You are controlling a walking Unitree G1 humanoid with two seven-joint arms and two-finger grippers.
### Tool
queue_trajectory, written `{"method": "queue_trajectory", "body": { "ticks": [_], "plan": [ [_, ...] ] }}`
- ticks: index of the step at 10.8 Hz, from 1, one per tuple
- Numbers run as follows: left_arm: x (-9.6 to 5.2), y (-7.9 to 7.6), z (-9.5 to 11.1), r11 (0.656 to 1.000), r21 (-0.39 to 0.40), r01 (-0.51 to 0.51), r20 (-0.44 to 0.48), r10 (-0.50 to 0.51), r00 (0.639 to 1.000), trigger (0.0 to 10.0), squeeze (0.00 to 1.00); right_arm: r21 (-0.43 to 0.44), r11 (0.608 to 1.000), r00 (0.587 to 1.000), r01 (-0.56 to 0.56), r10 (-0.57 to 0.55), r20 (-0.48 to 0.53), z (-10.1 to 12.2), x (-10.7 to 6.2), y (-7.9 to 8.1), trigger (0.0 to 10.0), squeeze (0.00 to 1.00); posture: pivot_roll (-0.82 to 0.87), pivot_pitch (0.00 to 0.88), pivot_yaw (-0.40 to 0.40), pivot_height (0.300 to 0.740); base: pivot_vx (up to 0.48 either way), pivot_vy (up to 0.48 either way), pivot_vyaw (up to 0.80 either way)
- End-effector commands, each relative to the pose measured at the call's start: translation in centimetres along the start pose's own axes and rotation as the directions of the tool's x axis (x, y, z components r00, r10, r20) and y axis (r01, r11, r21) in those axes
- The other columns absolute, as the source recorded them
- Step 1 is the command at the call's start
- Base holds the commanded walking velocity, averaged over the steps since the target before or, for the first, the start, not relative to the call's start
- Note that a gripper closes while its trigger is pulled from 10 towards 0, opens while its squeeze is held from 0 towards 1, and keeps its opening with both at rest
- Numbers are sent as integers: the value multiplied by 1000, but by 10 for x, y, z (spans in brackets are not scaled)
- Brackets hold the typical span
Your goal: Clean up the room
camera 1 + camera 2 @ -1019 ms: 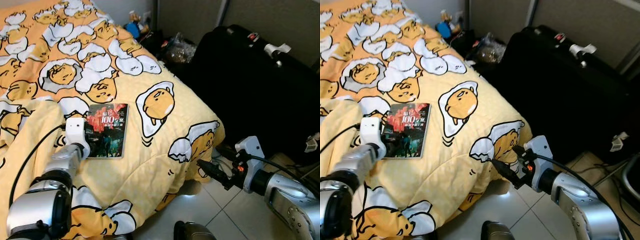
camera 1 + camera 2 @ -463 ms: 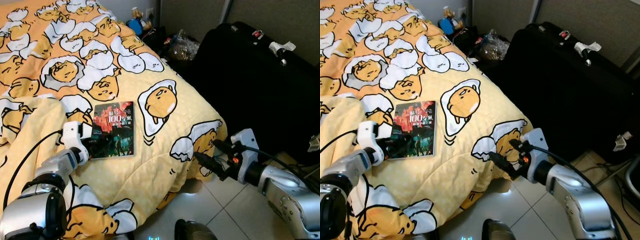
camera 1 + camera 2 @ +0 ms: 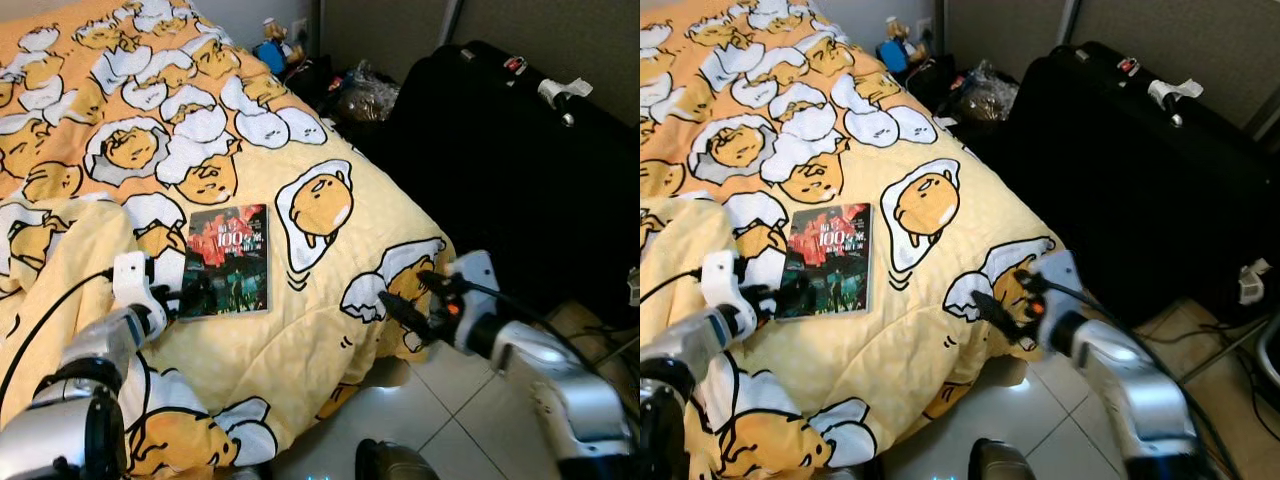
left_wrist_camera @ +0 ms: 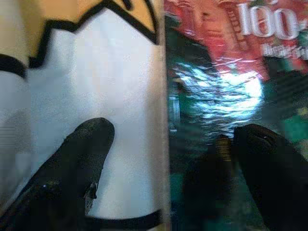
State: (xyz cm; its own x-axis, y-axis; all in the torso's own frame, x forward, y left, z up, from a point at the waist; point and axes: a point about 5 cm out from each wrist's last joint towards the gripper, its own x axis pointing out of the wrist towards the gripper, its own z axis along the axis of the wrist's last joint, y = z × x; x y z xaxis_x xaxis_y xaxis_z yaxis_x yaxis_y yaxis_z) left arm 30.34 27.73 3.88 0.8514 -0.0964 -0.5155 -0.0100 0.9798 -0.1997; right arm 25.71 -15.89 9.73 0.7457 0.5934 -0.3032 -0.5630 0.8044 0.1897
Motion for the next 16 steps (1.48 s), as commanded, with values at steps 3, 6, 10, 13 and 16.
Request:
{"method": "queue_trajectory", "body": {
  "ticks": [3, 6, 10, 13, 16],
  "plan": [
    [2, -6, -18, 1000, -15, -18, -63, 17, 998, 10000, 0, 4, 1000, 1000, -26, 26, 7, -3, 6, 8, 10000, 0, -144, 117, 69, 740, 0, 0, 0],
    [12, -39, -25, 962, -216, 168, -47, -182, 982, 10000, 0, -1, 1000, 1000, -22, 22, 17, 0, 8, 5, 10000, 0, -140, 113, 60, 740, 0, 0, 0],
    [19, -51, -6, 842, -501, 201, 119, -163, 979, 10000, 0, 0, 1000, 1000, -9, 9, 19, -2, 10, 4, 10000, 0, -136, 113, 61, 740, 0, 0, 0],
    [27, -77, 11, 782, -547, 299, 186, -235, 954, 10000, 0, -1, 1000, 1000, 4, -4, 23, -3, 10, 3, 10000, 0, -139, 111, 64, 740, 0, 0, 0],
    [27, -75, 21, 748, -590, 305, 230, -206, 951, 10000, 0, 3, 1000, 999, 17, -17, 30, -4, 9, 3, 10000, 0, -142, 106, 77, 740, 0, 0, 0]
  ]
}}
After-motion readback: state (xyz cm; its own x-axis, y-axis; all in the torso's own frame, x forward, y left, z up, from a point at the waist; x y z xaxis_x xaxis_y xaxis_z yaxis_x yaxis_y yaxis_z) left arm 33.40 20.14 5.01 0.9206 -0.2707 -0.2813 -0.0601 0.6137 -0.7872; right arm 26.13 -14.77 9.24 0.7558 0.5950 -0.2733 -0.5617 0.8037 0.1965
